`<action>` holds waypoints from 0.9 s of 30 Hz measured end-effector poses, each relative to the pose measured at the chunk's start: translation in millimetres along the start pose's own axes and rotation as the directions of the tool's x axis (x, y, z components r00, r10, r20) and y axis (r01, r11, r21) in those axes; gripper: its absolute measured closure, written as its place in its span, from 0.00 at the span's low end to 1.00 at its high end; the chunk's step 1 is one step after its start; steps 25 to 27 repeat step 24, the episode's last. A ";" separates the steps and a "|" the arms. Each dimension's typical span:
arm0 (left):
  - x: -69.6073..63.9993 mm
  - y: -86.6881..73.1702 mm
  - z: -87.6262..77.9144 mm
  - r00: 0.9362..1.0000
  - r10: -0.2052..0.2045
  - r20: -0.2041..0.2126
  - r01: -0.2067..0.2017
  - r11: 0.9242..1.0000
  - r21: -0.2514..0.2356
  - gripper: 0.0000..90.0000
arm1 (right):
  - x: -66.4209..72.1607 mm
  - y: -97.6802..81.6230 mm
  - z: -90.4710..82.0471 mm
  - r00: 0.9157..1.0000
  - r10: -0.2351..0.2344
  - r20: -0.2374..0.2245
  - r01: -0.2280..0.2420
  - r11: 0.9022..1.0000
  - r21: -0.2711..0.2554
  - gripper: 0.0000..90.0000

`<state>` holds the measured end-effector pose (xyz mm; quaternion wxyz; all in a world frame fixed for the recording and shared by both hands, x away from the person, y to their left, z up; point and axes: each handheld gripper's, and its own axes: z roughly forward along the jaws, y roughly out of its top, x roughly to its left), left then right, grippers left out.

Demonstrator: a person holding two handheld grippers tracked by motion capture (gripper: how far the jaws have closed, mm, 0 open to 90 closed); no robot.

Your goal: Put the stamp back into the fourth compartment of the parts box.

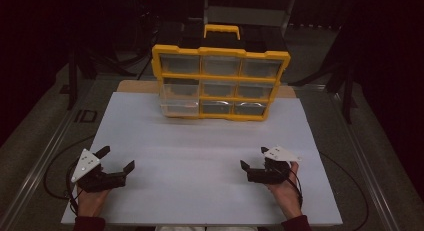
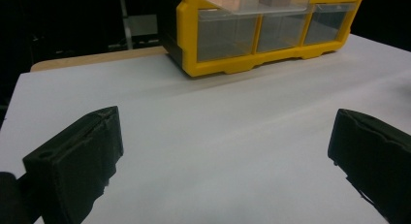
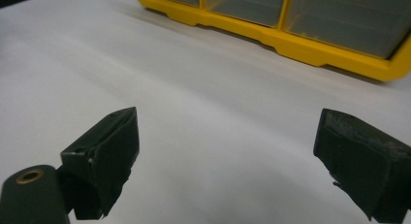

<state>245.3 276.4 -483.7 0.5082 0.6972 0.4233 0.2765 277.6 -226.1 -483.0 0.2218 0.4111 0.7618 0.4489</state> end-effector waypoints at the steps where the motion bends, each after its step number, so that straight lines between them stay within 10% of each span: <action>1: 0.0 0.0 0.0 1.000 0.000 0.000 0.000 1.000 0.000 0.00 | -1.6 -3.1 -2.5 1.000 0.000 0.000 0.000 1.000 -0.013 0.10; 13: -1.7 -0.9 -2.0 1.000 0.005 0.024 -0.005 1.000 -0.009 0.00 | -16.6 -28.0 -41.3 1.000 -0.020 0.005 0.020 0.978 -0.209 0.10; 27: -1.8 -3.2 -0.9 1.000 0.021 0.011 -0.021 1.000 0.014 0.00 | -21.6 -30.4 -43.5 0.999 -0.041 0.016 0.044 0.972 -0.230 0.10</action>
